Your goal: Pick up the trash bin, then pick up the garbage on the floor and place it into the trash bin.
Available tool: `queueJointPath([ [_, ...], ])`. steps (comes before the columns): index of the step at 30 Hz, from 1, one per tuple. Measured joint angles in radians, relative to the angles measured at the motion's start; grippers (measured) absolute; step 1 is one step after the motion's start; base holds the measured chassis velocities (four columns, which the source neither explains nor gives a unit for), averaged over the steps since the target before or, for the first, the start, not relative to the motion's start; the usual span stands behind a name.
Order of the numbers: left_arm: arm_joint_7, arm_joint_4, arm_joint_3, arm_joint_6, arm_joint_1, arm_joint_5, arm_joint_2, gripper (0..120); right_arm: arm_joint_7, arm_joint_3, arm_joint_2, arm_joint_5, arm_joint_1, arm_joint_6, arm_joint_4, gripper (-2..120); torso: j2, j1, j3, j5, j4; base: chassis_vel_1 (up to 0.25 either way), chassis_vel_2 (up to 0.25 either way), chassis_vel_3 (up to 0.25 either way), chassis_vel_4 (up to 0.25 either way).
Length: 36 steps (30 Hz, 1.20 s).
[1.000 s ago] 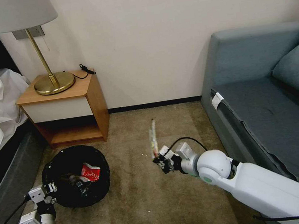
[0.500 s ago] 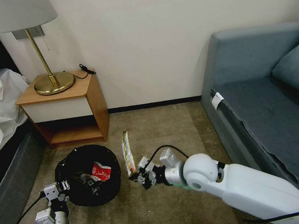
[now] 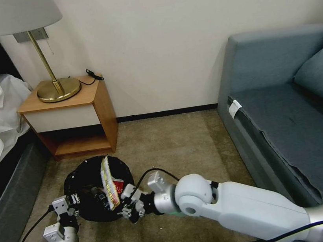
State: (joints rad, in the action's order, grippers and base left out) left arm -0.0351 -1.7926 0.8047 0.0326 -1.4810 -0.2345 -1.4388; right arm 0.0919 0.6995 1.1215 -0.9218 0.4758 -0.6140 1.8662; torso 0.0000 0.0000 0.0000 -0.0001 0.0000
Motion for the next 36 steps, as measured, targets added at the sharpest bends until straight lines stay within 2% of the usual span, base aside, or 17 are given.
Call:
queueJointPath([
  [5, -0.004, -0.004, -0.003, -0.001, -0.003, 0.000, 0.003, 3, -0.002, 0.016, 0.018, -0.011, -0.016, 0.002, -0.020, 0, 0.000, 0.000, 0.000, -0.0001, 0.0001, 0.000, 0.000, 0.000, 0.000],
  [21, -0.009, -0.009, -0.007, 0.006, -0.017, -0.019, 0.011, 3, -0.032, 0.028, 0.083, 0.015, -0.013, 0.034, -0.210, 0, 0.000, 0.000, 0.000, 0.0001, 0.0000, 0.000, 0.000, 0.000, 0.000],
  [22, -0.009, -0.009, -0.007, 0.006, -0.016, -0.021, 0.012, 3, -0.037, 0.028, 0.085, 0.018, -0.012, 0.036, -0.218, 2, 0.000, 0.000, 0.000, 0.0001, 0.0000, 0.000, 0.000, 0.000, 0.000],
  [23, -0.009, -0.009, -0.006, 0.005, -0.016, -0.022, 0.013, 3, -0.043, 0.027, 0.086, 0.019, -0.010, 0.038, -0.225, 10, 0.000, 0.000, 0.000, 0.0001, 0.0000, 0.000, 0.000, 0.000, 0.000],
  [25, -0.009, -0.009, -0.006, 0.005, -0.016, -0.022, 0.013, 3, -0.045, 0.026, 0.087, 0.019, -0.010, 0.039, -0.227, 12, 0.000, 0.000, 0.000, 0.0001, 0.0000, 0.000, 0.000, 0.000, 0.000],
  [27, -0.010, -0.009, -0.006, 0.003, -0.015, -0.023, 0.013, 3, -0.054, 0.020, 0.087, 0.020, -0.009, 0.041, -0.230, 23, 0.000, 0.000, 0.000, 0.0001, 0.0000, 0.000, 0.000, 0.000, 0.000],
  [28, -0.010, -0.009, -0.006, 0.003, -0.015, -0.023, 0.013, 3, -0.054, 0.020, 0.087, 0.020, -0.009, 0.041, -0.230, 23, 0.000, 0.000, 0.000, 0.0001, 0.0000, 0.000, 0.000, 0.000, 0.000],
  [30, -0.010, -0.009, -0.006, 0.001, -0.015, -0.023, 0.012, 3, -0.056, 0.015, 0.085, 0.020, -0.008, 0.041, -0.229, 33, 0.000, 0.000, 0.000, 0.0001, 0.0000, 0.000, 0.000, 0.000, 0.000],
  [31, -0.010, -0.009, -0.006, 0.001, -0.015, -0.023, 0.012, 3, -0.056, 0.015, 0.085, 0.020, -0.008, 0.041, -0.229, 33, 0.000, 0.000, 0.000, 0.0001, 0.0000, 0.000, 0.000, 0.000, 0.000],
  [33, -0.010, -0.009, -0.006, -0.001, -0.015, -0.023, 0.011, 3, -0.059, 0.009, 0.085, 0.020, -0.007, 0.042, -0.226, 44, 0.000, 0.000, 0.000, 0.0001, 0.0000, 0.000, 0.000, 0.000, 0.000],
  [36, -0.010, -0.010, -0.006, -0.005, -0.016, -0.027, 0.011, 3, -0.062, 0.000, 0.085, 0.020, -0.006, 0.042, -0.220, 51, 0.000, 0.000, 0.000, 0.0001, 0.0000, 0.000, 0.000, 0.000, 0.000],
])
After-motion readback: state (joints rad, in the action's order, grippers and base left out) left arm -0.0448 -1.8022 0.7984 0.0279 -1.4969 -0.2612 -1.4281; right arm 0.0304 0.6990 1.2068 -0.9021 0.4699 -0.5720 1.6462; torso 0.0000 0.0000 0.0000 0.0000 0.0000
